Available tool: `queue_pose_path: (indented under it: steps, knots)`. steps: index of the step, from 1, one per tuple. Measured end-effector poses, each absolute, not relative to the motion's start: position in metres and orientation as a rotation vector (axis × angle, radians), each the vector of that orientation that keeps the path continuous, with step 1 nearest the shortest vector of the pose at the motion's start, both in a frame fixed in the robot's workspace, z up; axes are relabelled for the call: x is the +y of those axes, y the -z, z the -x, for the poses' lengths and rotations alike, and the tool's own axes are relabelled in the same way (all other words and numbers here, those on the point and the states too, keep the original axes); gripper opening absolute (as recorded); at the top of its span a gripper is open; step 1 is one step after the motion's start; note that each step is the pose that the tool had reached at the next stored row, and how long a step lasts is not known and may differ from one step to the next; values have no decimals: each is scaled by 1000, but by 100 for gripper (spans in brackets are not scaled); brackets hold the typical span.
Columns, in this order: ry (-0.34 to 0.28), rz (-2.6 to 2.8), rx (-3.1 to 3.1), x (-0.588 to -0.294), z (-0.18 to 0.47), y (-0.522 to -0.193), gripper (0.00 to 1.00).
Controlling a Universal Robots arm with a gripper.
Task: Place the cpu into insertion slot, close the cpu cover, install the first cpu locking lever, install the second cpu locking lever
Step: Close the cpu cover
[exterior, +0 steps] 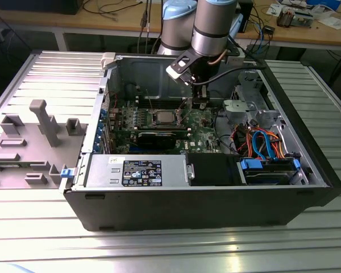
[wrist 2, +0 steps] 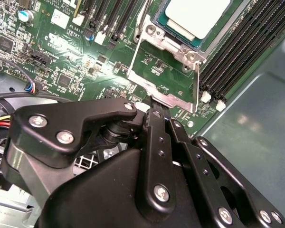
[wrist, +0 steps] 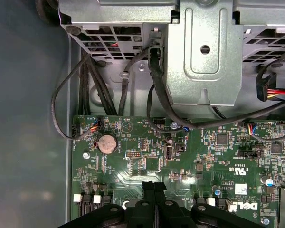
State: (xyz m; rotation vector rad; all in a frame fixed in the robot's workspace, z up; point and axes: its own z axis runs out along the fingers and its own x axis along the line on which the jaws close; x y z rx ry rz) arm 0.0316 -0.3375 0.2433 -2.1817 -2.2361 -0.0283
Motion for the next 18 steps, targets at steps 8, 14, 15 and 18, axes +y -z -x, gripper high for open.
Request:
queue_pose_path:
  steps: [8,14,15,18]
  knots:
    - [28,2182,-2236,-338,-29,-243,11]
    - [28,2182,-2236,-338,-27,-243,11]
    - [28,2182,-2236,-338,-27,-243,11]
    - [28,2182,-2236,-338,-26,-243,11]
